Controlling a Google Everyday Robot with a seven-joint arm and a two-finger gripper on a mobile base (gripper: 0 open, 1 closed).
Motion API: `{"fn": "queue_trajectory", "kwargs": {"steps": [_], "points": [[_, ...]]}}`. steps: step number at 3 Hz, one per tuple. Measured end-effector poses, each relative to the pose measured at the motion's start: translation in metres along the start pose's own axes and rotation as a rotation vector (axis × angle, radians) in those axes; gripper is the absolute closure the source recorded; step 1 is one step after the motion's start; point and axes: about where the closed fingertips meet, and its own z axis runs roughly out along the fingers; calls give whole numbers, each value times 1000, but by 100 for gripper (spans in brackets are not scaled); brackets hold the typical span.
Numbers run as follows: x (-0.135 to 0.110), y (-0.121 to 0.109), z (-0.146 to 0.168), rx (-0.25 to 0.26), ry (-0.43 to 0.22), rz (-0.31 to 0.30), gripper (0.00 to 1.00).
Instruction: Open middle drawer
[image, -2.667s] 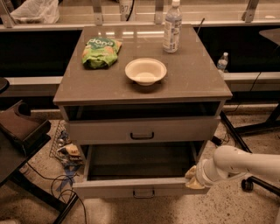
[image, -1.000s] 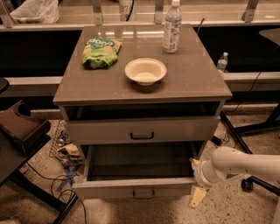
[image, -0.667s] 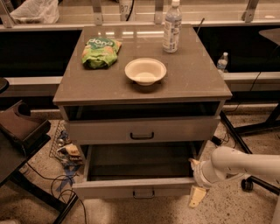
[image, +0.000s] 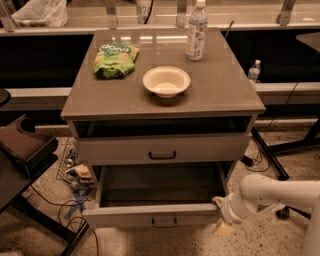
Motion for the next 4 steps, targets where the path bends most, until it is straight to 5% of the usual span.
{"fn": "queue_trajectory", "kwargs": {"steps": [1, 2, 3, 4], "points": [[9, 27, -9, 6, 47, 34, 63], [8, 27, -13, 6, 47, 34, 85], [6, 28, -17, 6, 47, 34, 100], [6, 28, -19, 6, 47, 34, 100]]}}
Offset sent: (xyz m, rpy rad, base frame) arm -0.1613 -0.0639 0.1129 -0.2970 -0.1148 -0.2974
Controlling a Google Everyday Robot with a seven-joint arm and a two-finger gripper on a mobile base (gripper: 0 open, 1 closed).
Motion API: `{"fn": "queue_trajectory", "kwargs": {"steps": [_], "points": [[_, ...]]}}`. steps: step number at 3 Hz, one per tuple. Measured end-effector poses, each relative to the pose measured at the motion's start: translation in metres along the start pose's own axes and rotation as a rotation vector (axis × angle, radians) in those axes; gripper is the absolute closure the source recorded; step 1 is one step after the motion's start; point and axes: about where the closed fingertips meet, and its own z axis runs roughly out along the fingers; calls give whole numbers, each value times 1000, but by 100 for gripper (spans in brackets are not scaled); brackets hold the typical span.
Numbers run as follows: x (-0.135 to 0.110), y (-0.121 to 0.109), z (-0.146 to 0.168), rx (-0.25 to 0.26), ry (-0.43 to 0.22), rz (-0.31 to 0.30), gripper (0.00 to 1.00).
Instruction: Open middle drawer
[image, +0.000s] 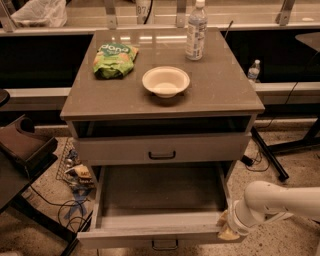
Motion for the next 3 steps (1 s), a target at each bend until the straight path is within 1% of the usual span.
{"fn": "queue_trajectory", "kwargs": {"steps": [1, 3], "points": [[5, 15, -14, 28, 18, 24, 82], [6, 16, -12, 26, 18, 23, 36]]}}
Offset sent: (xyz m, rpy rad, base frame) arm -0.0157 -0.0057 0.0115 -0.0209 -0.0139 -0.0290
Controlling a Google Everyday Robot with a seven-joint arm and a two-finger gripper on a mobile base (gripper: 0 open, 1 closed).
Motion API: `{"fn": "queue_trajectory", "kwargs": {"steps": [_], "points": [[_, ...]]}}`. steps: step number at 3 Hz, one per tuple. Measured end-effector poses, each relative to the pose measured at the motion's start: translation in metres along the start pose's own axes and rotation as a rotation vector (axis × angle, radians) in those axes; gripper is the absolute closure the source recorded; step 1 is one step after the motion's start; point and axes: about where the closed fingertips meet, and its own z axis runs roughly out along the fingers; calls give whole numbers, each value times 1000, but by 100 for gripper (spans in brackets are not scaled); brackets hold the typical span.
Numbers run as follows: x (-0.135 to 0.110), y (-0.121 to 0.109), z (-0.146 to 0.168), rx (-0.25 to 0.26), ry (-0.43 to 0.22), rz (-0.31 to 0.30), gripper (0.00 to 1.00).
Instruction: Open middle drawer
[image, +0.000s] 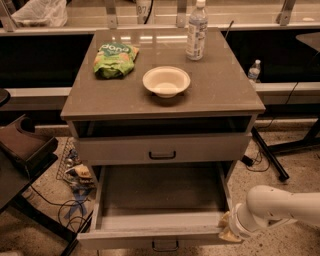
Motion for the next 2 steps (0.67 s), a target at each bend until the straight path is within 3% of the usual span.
{"fn": "queue_trajectory", "kwargs": {"steps": [1, 2], "points": [[0, 1, 1, -2, 0, -1, 13], [0, 1, 1, -4, 0, -1, 0]]}}
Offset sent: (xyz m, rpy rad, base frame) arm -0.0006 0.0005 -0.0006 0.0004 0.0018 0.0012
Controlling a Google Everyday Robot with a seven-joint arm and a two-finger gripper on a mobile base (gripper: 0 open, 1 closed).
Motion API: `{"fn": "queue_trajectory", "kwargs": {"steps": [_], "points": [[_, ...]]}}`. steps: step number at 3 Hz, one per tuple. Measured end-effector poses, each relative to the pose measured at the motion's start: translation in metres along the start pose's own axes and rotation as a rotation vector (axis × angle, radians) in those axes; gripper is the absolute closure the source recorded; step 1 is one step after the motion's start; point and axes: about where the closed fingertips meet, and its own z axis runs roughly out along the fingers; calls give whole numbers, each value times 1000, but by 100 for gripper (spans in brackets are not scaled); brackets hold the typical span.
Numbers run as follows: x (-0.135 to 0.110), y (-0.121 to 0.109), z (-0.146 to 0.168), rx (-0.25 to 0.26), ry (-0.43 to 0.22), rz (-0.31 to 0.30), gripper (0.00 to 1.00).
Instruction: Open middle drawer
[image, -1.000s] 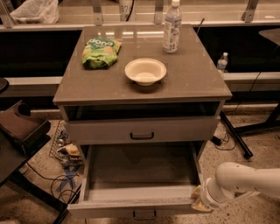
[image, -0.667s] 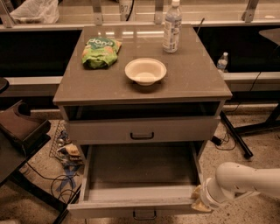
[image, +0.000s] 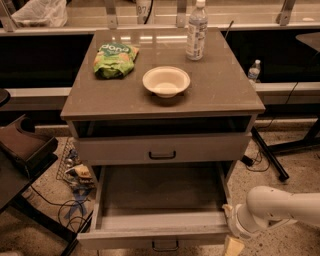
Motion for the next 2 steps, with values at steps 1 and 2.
{"fn": "queue_trajectory", "kwargs": {"steps": [1, 2], "points": [[0, 0, 0, 0, 0, 0, 0], [-8, -2, -10, 31, 31, -19, 0]]}}
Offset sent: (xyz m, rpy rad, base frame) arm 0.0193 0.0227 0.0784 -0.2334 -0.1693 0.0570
